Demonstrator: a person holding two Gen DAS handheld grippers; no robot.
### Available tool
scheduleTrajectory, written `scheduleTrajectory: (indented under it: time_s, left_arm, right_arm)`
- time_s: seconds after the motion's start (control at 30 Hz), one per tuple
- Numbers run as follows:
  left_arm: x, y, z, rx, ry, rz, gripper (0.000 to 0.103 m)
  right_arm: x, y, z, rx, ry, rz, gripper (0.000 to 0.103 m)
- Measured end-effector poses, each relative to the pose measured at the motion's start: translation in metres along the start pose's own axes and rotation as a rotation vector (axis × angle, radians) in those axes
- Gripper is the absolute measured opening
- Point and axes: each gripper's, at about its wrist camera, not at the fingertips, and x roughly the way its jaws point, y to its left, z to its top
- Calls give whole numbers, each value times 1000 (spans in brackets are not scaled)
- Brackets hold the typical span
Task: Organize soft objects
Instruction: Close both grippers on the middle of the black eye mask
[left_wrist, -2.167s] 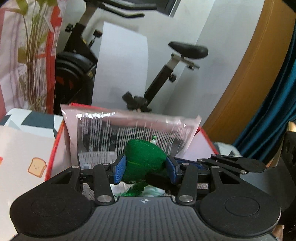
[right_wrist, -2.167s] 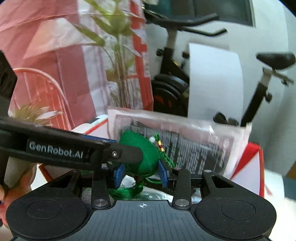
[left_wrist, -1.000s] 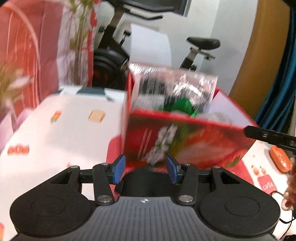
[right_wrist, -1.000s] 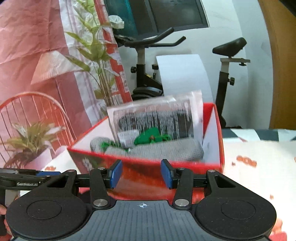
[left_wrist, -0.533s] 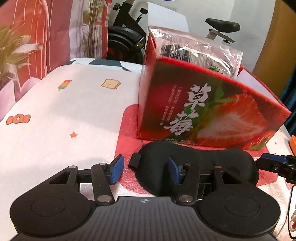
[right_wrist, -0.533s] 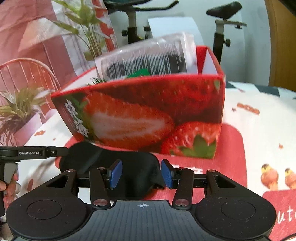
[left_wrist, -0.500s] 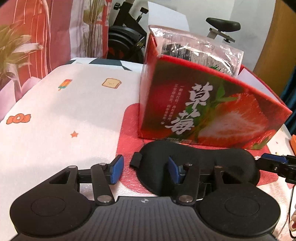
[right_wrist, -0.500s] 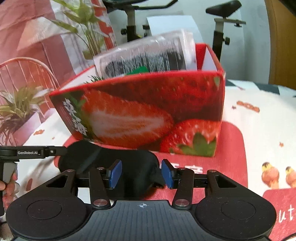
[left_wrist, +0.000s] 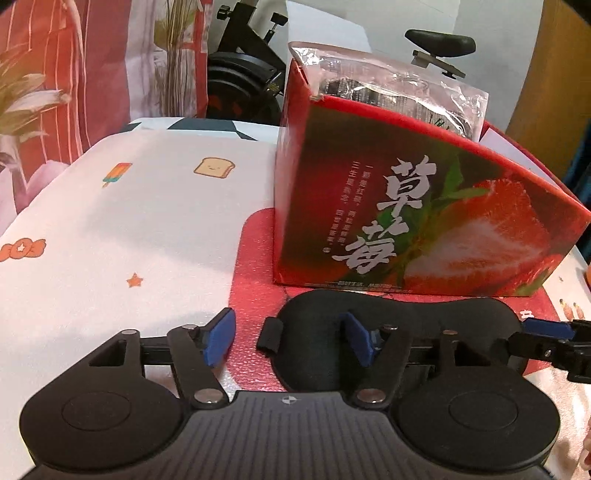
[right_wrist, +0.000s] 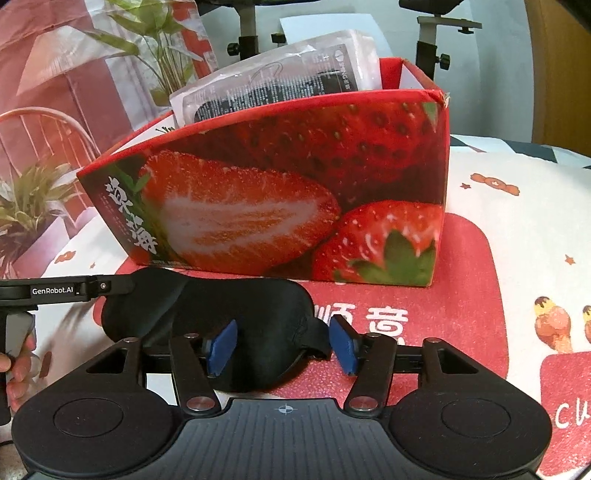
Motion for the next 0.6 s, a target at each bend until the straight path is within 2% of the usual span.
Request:
scheduleTrajectory:
  time_s: [0.37, 0.47, 0.53, 0.6]
  left_arm:
    - [-7, -14, -14, 15, -3, -49, 69]
    - [-10, -17, -19, 12, -13, -50, 68]
    - [-13, -17, -22, -6, -16, -54, 55]
    - [-17, -14, -24, -38, -13, -60, 50]
  right_arm:
    - [5, 8, -1, -14, 3, 32, 56]
    - [5, 8, -1, -7, 0, 42, 50]
    - [5, 9, -2, -4, -4, 46, 45]
    - [3, 9, -3, -4, -11, 47, 42]
